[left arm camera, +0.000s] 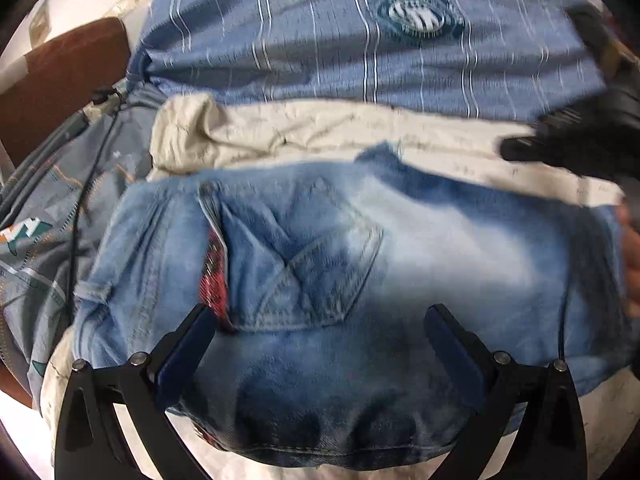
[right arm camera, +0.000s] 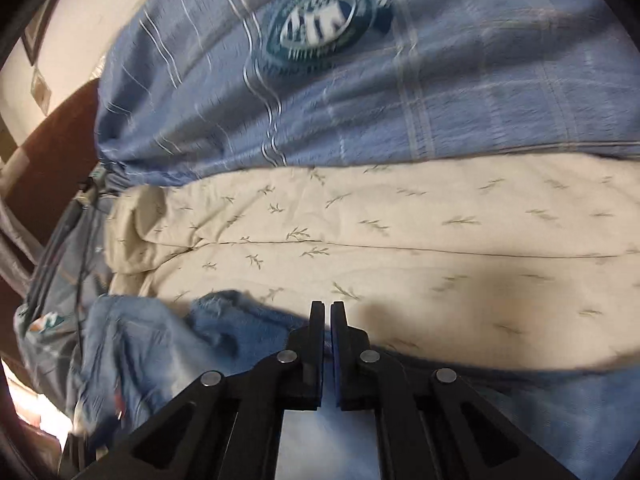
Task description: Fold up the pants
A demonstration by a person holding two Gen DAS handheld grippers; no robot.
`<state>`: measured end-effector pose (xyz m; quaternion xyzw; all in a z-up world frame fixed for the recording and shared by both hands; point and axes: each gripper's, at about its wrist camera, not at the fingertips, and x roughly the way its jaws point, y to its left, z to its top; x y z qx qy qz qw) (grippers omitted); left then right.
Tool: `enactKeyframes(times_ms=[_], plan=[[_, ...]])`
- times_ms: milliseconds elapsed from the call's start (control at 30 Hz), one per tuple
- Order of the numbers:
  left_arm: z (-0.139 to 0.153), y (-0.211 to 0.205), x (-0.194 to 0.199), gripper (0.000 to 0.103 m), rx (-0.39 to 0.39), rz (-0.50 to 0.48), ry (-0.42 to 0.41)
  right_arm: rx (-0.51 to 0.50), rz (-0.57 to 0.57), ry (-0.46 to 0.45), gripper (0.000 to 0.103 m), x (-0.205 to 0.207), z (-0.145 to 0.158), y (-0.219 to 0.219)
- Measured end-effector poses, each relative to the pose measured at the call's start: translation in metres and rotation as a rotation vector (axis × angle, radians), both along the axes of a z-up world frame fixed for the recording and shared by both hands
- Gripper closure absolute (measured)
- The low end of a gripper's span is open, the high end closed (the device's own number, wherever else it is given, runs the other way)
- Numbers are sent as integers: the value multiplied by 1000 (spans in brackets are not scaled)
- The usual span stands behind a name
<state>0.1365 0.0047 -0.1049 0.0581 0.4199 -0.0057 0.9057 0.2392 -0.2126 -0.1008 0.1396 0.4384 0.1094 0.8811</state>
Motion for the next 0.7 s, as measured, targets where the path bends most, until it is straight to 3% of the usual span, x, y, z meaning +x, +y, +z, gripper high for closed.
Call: enactKeyframes(times_ms=[200,367,533,700], plan=[[-3,-13,0,0,-54,-61,47,30,-59,56,99,-51,10,-58],[-3,-40,-8,0,-15,-139,23,24,-136,122,98,-79,-11,-91],[-15,-62,-7,0,7,-187,75,10,-177,156,97,-78,-34,-101],[-25,-67,-2,0,2,-179,121,4,-181,96,98,-71,-42,-102]])
